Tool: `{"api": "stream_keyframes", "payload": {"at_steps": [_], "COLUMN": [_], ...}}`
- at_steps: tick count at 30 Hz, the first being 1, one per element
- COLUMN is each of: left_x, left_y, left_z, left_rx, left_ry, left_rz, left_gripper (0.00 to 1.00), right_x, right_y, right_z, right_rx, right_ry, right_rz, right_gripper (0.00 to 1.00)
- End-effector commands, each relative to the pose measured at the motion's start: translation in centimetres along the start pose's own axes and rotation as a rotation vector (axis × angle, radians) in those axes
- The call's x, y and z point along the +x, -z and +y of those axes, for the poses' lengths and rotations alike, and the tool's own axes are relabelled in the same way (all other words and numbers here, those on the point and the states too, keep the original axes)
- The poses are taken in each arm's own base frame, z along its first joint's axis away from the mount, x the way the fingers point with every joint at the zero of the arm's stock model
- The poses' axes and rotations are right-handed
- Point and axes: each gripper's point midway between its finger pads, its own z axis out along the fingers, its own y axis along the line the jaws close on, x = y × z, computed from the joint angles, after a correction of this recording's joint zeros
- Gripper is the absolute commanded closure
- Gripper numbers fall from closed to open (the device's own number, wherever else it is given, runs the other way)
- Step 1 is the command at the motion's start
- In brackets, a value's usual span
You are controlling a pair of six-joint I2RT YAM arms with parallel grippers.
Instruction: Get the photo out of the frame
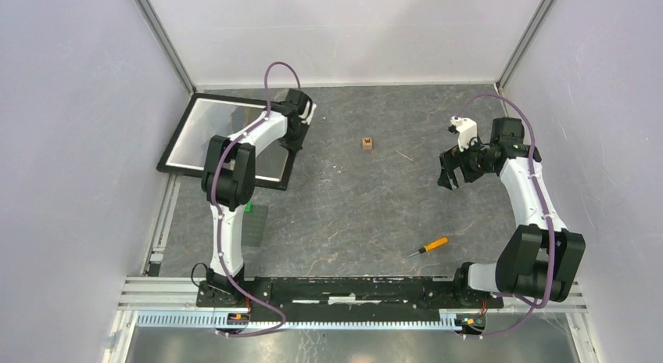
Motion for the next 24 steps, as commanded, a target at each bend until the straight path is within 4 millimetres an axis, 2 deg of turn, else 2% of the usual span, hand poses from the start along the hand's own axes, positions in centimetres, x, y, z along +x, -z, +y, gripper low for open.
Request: {"api": "stream_keyframes", "payload": {"at_steps": [1, 16, 24], "left_x": [5.4, 12.1, 13.1], "left_y": [0.3, 3.8, 4.8], "left_z": [-4.6, -13.3, -18.4], "left_rx": [0.137, 0.373, 0.455], "left_ry": [-0.177, -0.546, -0.776], "left_rz": [0.121, 0.145, 0.113], "left_gripper": [0.98, 0.98, 0.98], "right_x": [-1.0, -1.2, -0.8], "right_y": [0.2, 0.0, 0.1], "right_z": [0.0, -0.5, -0.4], "right_rx": [-0.015, -0.030, -0.041], "right_ry": [0.021, 0.021, 0.005], "right_rz": [-0.037, -0.039, -0.037], "right_gripper": [0.02, 0.02, 0.02]}}
